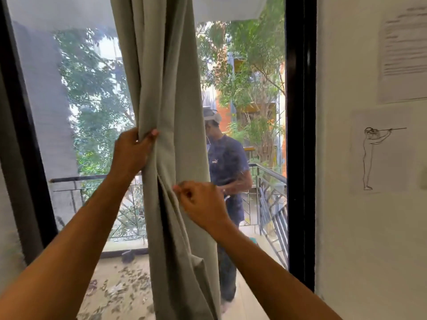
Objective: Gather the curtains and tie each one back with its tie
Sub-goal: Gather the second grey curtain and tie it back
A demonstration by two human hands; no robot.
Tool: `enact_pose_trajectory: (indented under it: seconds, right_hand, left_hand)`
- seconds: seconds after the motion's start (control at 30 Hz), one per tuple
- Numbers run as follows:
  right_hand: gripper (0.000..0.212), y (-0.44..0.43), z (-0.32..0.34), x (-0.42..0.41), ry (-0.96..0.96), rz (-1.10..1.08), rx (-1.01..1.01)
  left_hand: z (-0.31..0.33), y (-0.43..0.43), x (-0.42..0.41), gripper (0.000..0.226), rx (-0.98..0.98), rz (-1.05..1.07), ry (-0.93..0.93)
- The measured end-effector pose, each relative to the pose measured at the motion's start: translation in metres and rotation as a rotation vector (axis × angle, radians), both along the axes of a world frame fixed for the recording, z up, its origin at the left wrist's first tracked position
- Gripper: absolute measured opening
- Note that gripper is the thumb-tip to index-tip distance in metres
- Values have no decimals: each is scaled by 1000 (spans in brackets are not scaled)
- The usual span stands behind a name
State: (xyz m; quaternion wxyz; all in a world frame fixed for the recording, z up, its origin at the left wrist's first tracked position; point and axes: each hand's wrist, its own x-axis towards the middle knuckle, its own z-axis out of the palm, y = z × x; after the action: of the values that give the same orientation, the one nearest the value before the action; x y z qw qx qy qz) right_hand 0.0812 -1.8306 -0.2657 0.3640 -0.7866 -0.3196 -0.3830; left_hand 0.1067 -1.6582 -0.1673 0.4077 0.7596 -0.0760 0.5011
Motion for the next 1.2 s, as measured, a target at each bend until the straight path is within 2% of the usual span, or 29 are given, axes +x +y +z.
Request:
enact_pose_trajectory:
  seconds: [0.07, 0.13, 0.17, 0.23, 0.3, 0.37, 0.43, 0.5, 0.6, 0.67, 0.77, 0.8, 0.87, 0.97, 1.03, 1.1, 1.2]
  right_hand:
    - [29, -25, 6, 11, 74, -70, 250]
    - [18, -45, 16, 25, 214, -109, 362]
    - [16, -52, 18, 29, 293, -66, 318]
    - [21, -49, 14, 31, 397, 110, 86]
    - [42, -30, -6, 20, 526, 317, -70]
    - [54, -8, -27, 8, 640, 401, -176]
    - [43, 3, -39, 5, 691, 388, -227]
    - [33, -4, -40, 9, 730, 347, -174]
    - [24, -37, -41, 20, 661, 131, -201]
    - [25, -59, -48, 27, 652, 58, -134]
    - [44, -72, -47, 23, 822, 278, 210]
    - [46, -71, -41, 21, 826, 356, 342]
    - [42, -65, -22, 22, 710, 416, 501]
    - [47, -55, 15, 20, 553, 390, 549]
    - [66, -51, 29, 21, 490, 379, 539]
    - [89, -46, 33, 21, 459, 340, 468]
    - [101, -36, 29, 23, 414, 166, 379]
  left_hand:
    - [-2, 13, 0, 40, -41, -22, 5]
    - [-1, 17, -2, 46, -73, -64, -3]
    - [-1, 17, -2, 47, -80, -82, -5]
    - [-1, 13, -2, 45, -59, -80, -9]
    - [-3, 7, -1, 43, -30, -51, -21]
    - [-5, -1, -1, 42, -40, -79, -19]
    - [-12, -9, -4, 42, -33, -110, -15]
    - [-28, -14, -8, 41, 1, -143, -15]
    - [-70, -12, -14, 40, 28, -235, -8]
    - [-98, -6, -17, 45, -68, -387, -69]
    - [-108, 11, -1, 62, -288, -369, -174]
    - [-102, 19, 9, 68, -376, -319, -154]
    - [-82, 37, 29, 83, -560, -284, -46]
    - [-56, 68, 58, 88, -701, -416, 177]
    - [-47, 78, 71, 71, -658, -507, 368]
    - [-42, 77, 74, 49, -497, -508, 516]
    - [-42, 73, 68, 24, -357, -467, 542]
